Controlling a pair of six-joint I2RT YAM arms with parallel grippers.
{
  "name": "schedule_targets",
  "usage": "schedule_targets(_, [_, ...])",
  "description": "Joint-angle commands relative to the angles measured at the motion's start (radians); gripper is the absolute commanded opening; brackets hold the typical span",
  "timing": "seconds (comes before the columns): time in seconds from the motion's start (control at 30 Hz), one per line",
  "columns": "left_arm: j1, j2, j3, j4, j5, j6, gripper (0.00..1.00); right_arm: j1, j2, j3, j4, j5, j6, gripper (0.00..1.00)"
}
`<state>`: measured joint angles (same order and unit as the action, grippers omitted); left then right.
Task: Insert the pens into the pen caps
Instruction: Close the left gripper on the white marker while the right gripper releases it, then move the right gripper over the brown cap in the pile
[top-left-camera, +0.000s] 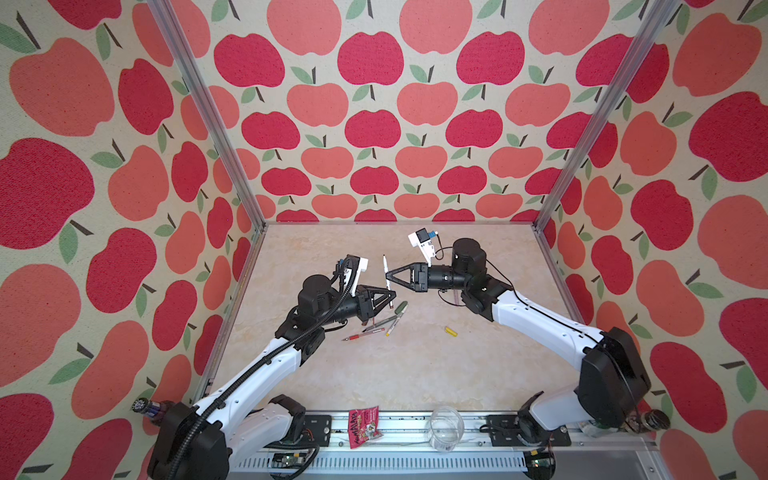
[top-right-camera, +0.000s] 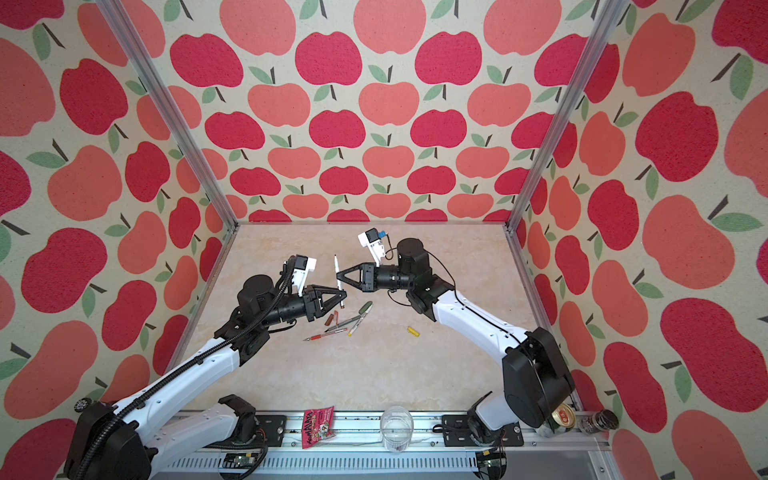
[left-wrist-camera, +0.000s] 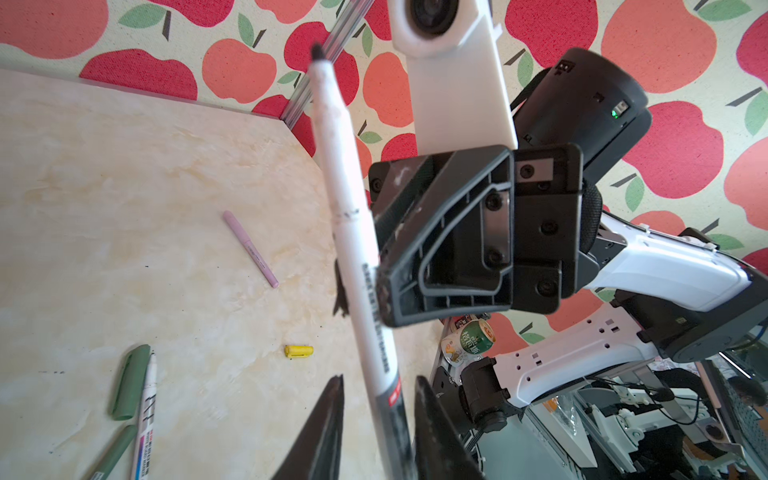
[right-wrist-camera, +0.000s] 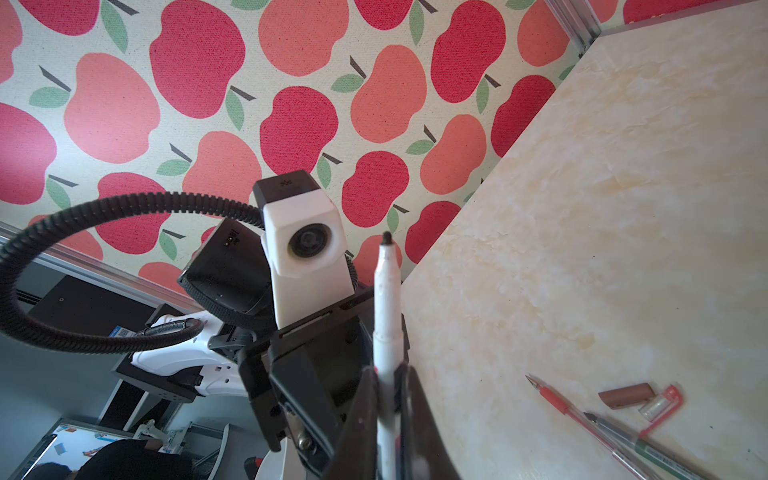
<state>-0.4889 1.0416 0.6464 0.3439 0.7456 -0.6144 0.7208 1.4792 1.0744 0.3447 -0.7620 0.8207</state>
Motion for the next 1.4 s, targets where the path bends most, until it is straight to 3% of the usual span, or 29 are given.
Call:
schedule_targets(0.0, [-0.003,-0.003,0.034,0.016,0.004,0.008,0.22,0.008,0.002,-0.004,0.029,-0.022,-0.001,0.07])
schedule_targets(0.23, [0.025,-0.035,0.023,-0.048,-0.048,0.01,0.03,0.008,-0.003,0.015,-0.023,-0.01,-0.044,0.13])
schedule_targets(0.4, [0.074,-0.112,0.024,-0.202,-0.12,0.023,0.0,0.006,-0.02,0.055,-0.166,0.039,-0.127,0.43])
schedule_targets(0.5, [0.106,-0.2,0.053,-0.411,-0.221,0.071,0.0,0.008,-0.026,0.099,-0.341,0.159,-0.194,0.48])
schedule_targets(0.6, [0.135,-0.288,0.1,-0.679,-0.416,0.112,0.0,0.026,-0.005,0.155,-0.525,0.329,-0.252,0.48])
schedule_targets(0.67, [0.154,-0.331,0.132,-0.847,-0.552,0.12,0.0,0.058,0.048,0.222,-0.661,0.43,-0.304,0.47])
schedule_targets(0.77, [0.18,-0.359,0.166,-1.012,-0.661,0.103,0.0,0.112,0.159,0.324,-0.807,0.555,-0.33,0.45])
schedule_targets(1.1, [0.199,-0.375,0.172,-1.223,-0.602,0.055,0.0,0.299,0.578,0.667,-1.065,0.741,-0.299,0.39])
schedule_targets(1.37, [0.202,-0.444,0.133,-1.214,-0.586,0.059,0.0,0.329,0.753,0.803,-1.108,0.742,-0.296,0.41])
